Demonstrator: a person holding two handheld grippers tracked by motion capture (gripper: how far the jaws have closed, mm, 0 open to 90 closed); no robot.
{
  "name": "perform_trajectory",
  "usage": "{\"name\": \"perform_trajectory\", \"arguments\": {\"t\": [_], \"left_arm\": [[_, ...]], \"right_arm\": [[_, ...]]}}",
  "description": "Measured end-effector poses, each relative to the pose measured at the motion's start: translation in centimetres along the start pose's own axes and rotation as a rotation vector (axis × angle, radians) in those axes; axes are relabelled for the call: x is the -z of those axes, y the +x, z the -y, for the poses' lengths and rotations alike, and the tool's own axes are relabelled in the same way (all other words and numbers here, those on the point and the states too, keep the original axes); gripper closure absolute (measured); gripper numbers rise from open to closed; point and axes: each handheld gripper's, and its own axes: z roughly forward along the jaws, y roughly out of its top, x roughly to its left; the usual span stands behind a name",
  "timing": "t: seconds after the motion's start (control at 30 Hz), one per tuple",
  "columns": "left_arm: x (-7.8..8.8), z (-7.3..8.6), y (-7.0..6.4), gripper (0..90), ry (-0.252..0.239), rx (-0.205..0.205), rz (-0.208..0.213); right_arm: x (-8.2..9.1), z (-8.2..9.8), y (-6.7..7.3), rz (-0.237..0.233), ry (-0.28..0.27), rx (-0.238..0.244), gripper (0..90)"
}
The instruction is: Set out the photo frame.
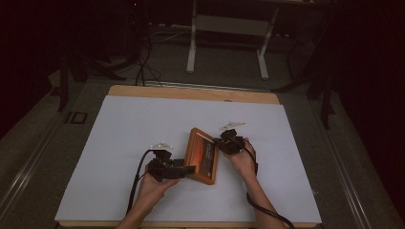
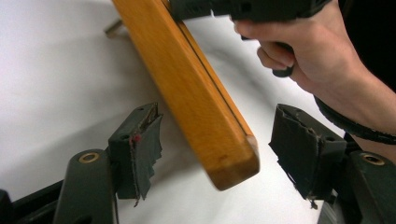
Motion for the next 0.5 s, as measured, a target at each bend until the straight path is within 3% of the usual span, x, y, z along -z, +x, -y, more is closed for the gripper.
{"name": "perform_trajectory", "arguments": {"t": [0.23,0.5], "left_arm": [[-0.79,0.17,-0.08,51.6,0.019,0.033,-0.007],[-0.79,0.26,0.03,54.6,0.003,0.071,-0.001]], "right_arm": [[0.01,0.01,0.03,0.002,0.000,-0.001,90.0],[0.02,0.13,-0.08,-0.002,-0.008,-0.012,89.9]]}}
